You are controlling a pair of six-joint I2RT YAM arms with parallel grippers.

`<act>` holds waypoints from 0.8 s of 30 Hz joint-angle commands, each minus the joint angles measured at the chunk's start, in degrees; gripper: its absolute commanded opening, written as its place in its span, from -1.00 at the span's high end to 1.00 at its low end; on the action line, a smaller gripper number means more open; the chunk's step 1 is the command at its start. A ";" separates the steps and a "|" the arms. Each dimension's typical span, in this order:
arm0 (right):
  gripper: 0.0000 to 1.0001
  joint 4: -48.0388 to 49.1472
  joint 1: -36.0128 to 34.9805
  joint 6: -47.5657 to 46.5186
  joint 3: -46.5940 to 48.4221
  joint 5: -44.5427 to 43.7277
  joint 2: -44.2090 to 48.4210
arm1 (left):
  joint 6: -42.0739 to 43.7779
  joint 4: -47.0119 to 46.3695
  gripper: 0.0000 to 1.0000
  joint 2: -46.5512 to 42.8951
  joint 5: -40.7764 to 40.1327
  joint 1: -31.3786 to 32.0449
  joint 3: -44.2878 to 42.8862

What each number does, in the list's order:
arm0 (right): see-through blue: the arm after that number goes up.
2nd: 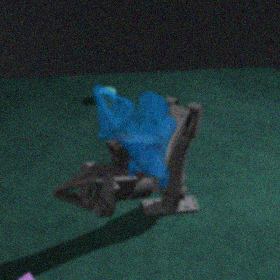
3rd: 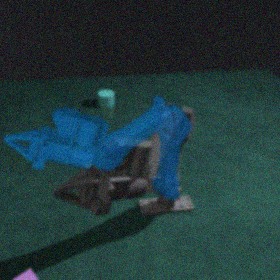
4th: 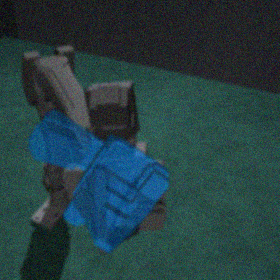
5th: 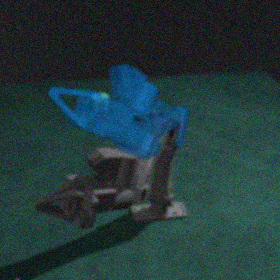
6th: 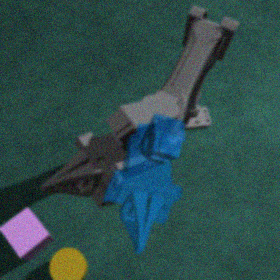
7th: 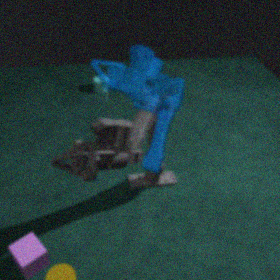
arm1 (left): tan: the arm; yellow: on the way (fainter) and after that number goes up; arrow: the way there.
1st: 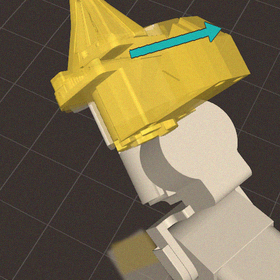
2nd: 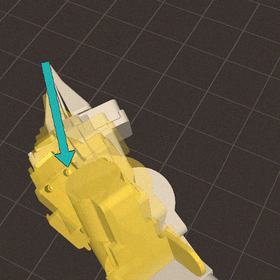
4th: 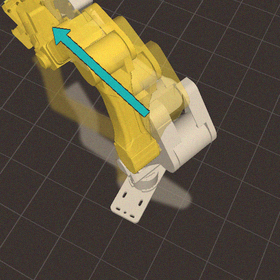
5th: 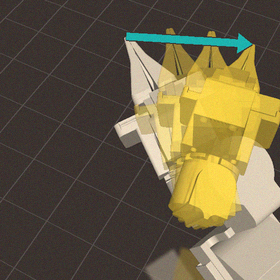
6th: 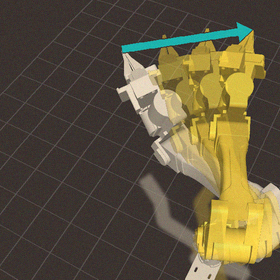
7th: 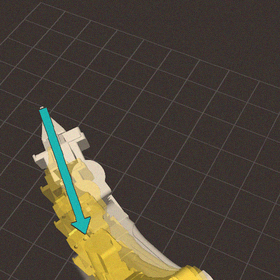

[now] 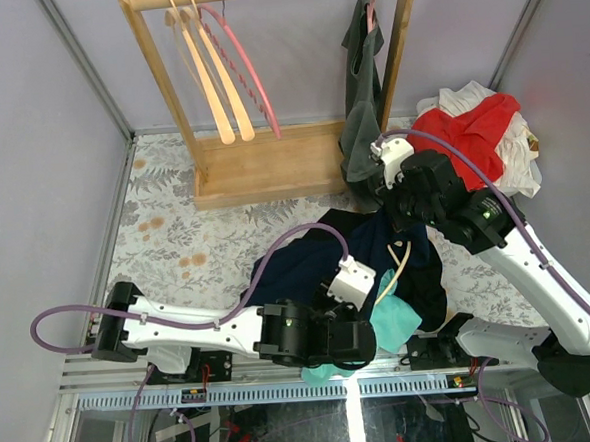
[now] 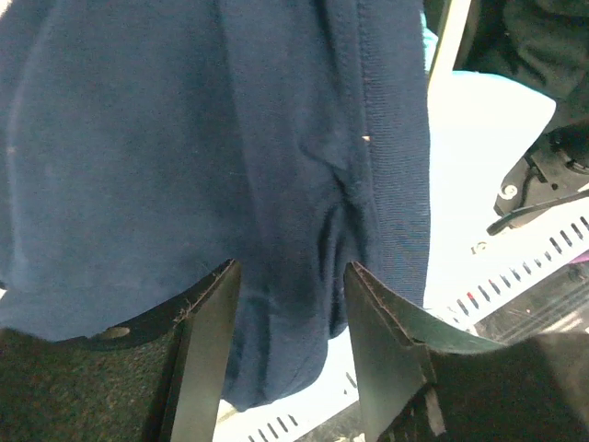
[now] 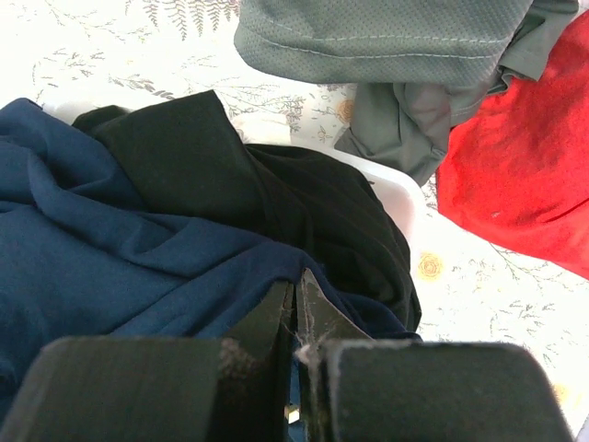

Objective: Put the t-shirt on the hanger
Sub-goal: Pick up the hanger from the corner of the board.

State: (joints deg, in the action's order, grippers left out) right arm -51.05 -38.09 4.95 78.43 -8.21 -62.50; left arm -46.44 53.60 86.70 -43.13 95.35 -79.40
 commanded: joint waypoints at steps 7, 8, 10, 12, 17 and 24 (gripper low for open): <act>1.00 2.85 0.64 -1.19 0.22 3.08 1.59 | 1.98 -9.68 -0.07 0.11 10.87 32.11 4.32; 1.00 2.99 0.64 -1.11 0.06 3.15 1.59 | 2.18 -10.16 -0.07 0.18 12.26 32.21 4.92; 1.00 3.05 0.65 -1.15 -0.14 3.51 1.49 | 2.23 -10.30 -0.07 0.24 14.17 32.51 5.77; 1.00 3.06 0.64 -1.17 -0.14 3.54 1.35 | 2.31 -9.68 -0.07 0.11 15.32 32.66 6.82; 1.00 2.92 0.67 -1.38 0.25 3.76 1.15 | 1.64 -7.12 -0.06 -0.78 14.75 32.68 9.41; 1.00 2.80 0.64 -1.41 0.79 3.68 0.73 | 0.86 -4.46 -0.06 -2.02 14.23 32.57 12.32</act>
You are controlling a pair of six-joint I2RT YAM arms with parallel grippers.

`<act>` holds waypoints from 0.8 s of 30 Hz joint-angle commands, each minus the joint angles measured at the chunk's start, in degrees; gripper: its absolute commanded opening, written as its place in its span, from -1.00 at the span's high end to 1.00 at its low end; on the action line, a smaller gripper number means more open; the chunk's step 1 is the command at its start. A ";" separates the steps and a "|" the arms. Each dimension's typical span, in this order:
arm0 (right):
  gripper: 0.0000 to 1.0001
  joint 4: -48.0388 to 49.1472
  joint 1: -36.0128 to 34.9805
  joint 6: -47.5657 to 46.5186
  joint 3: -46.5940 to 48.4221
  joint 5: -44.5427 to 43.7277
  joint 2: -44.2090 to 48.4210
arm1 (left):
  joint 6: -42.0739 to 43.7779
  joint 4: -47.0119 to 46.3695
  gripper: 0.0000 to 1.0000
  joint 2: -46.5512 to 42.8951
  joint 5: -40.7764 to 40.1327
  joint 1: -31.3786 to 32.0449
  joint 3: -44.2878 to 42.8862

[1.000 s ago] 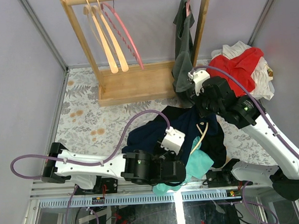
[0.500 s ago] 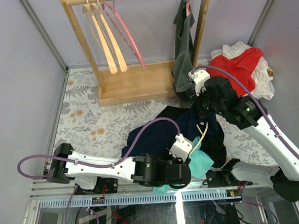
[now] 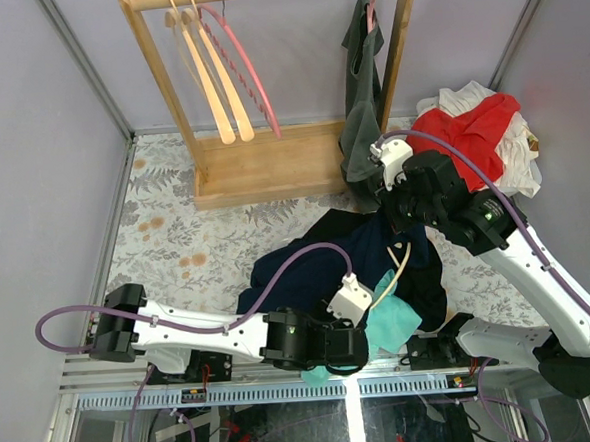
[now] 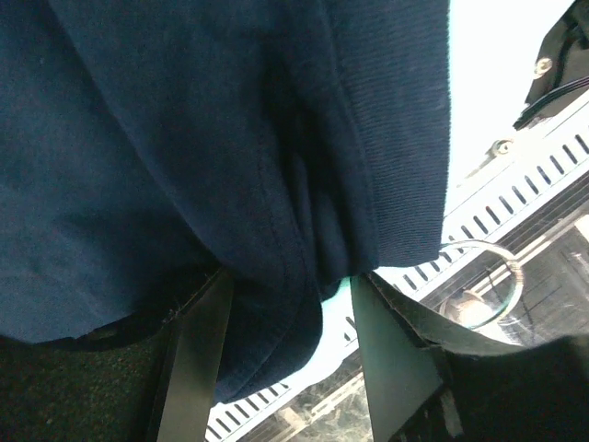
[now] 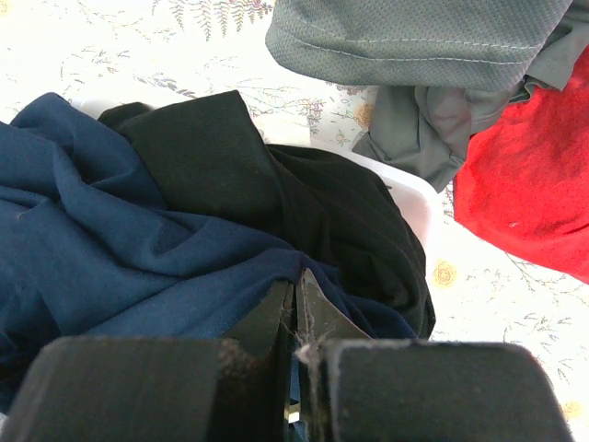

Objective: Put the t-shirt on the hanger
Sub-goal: Pick up the hanger from the corner of the board.

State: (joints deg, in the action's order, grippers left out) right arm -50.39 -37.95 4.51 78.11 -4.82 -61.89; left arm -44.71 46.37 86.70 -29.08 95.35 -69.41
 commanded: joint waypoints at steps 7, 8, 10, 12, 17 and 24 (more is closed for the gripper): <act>1.00 2.33 0.54 -0.78 1.81 0.81 -0.17 | -2.01 2.65 0.29 -6.99 -2.09 32.57 6.12; 1.00 2.24 0.50 -0.74 1.93 1.09 -0.12 | -1.90 3.11 0.40 -7.35 -2.99 32.60 5.87; 1.00 2.03 0.51 -0.65 2.37 1.20 0.01 | -1.46 3.91 0.57 -7.78 -4.64 32.60 4.83; 1.00 1.73 0.51 -0.69 2.96 1.61 0.03 | -0.68 4.74 0.73 -8.42 -5.90 32.62 3.21; 1.00 1.33 0.51 -0.29 4.14 3.32 0.74 | 2.29 5.95 1.00 -10.93 -7.95 32.62 -2.04; 1.00 1.02 0.51 0.50 3.46 5.00 2.55 | 5.51 3.07 1.00 -16.62 -8.40 32.62 -2.82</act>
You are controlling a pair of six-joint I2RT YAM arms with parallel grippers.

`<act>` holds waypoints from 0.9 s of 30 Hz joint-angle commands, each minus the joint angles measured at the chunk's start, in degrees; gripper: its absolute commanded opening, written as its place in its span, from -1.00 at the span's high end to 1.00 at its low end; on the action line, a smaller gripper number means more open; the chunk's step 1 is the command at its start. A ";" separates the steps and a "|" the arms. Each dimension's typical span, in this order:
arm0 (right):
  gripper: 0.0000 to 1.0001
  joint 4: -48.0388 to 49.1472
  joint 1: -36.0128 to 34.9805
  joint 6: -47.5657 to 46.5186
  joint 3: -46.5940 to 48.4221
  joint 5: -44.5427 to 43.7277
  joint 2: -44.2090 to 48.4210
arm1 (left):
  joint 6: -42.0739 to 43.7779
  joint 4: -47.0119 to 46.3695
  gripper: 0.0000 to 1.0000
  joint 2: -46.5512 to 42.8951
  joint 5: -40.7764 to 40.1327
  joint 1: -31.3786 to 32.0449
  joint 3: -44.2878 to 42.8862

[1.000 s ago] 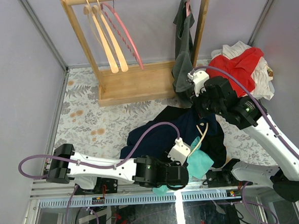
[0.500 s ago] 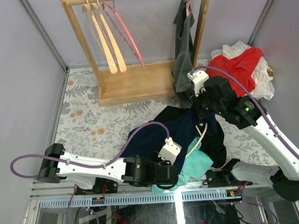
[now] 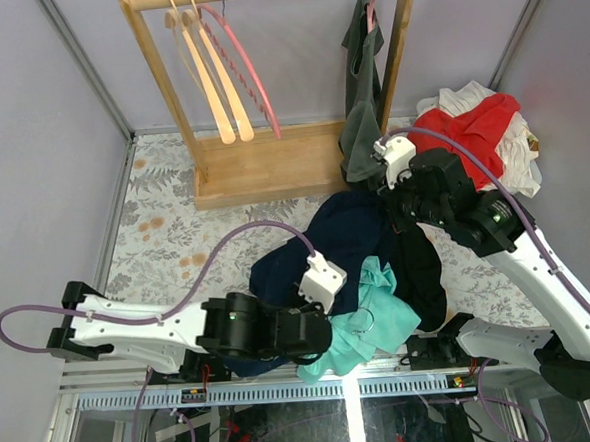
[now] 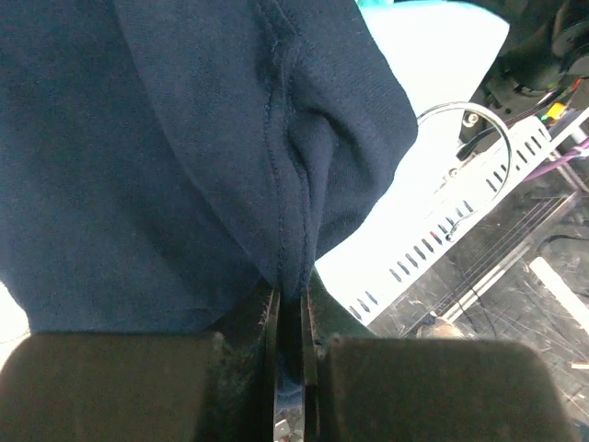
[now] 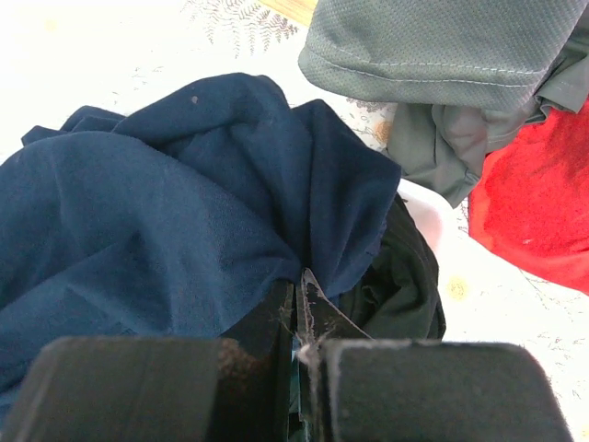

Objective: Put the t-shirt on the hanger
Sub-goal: Pick up the hanger from the corner of the board.

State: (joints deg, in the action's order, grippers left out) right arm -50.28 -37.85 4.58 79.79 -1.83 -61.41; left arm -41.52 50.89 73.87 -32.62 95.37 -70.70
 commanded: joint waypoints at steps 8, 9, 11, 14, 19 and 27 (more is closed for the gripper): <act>-0.81 -0.94 0.40 3.27 2.27 5.34 5.30 | 1.98 -3.37 1.00 -10.09 -1.57 32.56 0.03; -0.99 -1.34 0.40 3.71 2.91 5.42 6.18 | 1.86 -3.36 1.00 -10.76 -1.16 32.55 0.04; -0.98 -1.94 0.42 4.21 4.13 5.83 8.25 | 1.79 -3.30 1.00 -11.87 -0.23 32.60 -0.42; -0.99 -2.86 0.36 4.60 5.55 6.48 12.50 | 2.16 -3.23 1.00 -13.48 0.59 32.55 -1.81; -0.80 -3.05 0.40 4.47 3.94 15.01 17.79 | 2.23 -1.93 1.00 -15.32 0.40 32.59 -7.16; -0.26 8.08 0.34 12.52 -7.08 31.73 20.88 | 3.35 -3.24 1.00 -19.46 -2.07 32.59 -14.76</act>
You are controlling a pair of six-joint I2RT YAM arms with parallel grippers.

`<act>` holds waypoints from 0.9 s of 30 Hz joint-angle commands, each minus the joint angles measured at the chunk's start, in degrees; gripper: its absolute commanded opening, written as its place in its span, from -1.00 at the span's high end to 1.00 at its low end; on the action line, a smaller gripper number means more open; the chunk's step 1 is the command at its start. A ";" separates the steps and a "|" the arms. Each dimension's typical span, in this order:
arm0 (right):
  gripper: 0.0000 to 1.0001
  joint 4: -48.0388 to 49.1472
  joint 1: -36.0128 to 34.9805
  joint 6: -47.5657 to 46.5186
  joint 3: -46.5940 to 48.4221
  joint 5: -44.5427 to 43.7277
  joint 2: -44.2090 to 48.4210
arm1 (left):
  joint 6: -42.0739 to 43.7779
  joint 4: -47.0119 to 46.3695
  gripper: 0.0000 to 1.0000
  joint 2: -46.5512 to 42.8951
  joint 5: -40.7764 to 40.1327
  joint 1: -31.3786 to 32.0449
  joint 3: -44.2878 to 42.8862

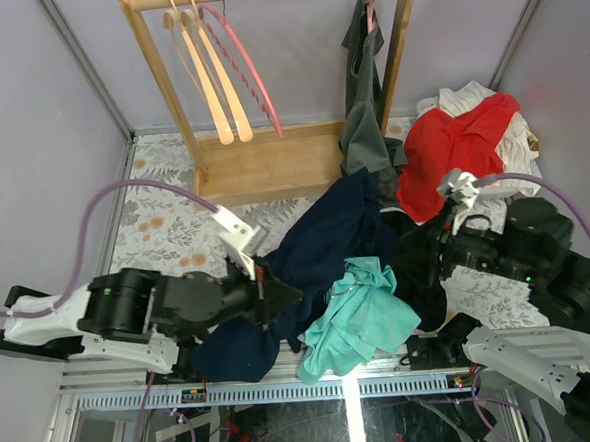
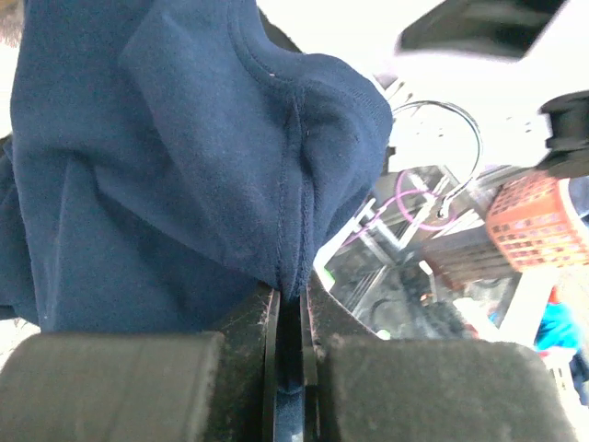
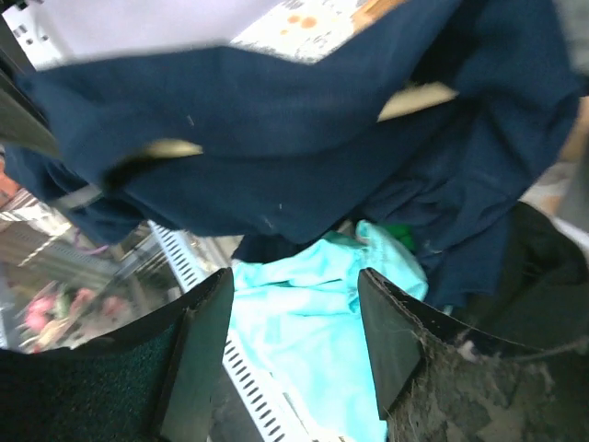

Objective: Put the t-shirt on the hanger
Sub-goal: Pick up the hanger from the corner of the board.

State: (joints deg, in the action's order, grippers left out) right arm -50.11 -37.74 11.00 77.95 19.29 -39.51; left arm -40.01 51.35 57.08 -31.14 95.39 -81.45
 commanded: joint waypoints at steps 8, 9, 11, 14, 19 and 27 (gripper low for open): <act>-0.35 35.31 0.27 24.87 -21.27 4.88 4.16 | 4.00 -7.32 1.00 -4.69 -3.29 32.56 -4.00; -0.35 38.63 0.25 27.12 -23.07 3.48 4.59 | 4.31 -7.89 1.00 -4.83 -2.92 32.57 -3.73; -0.35 44.00 0.24 30.75 -25.68 0.44 4.59 | 5.01 -9.22 1.00 -5.11 -2.19 32.62 -3.20; -0.43 47.56 0.26 34.03 -27.45 -3.65 2.94 | 5.38 -9.37 1.00 -5.29 -1.99 32.58 -2.88; -0.54 48.07 0.27 36.63 -28.05 -7.03 -0.38 | 5.79 -9.91 1.00 -5.75 -1.70 32.53 -2.34; -0.44 52.13 0.28 39.16 -30.85 -7.95 -3.06 | 7.93 -11.51 1.00 -5.82 0.26 32.55 -2.90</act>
State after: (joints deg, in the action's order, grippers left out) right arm -4.34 -37.74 47.88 47.90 13.91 -41.82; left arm -34.89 48.56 52.29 -32.12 95.39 -83.59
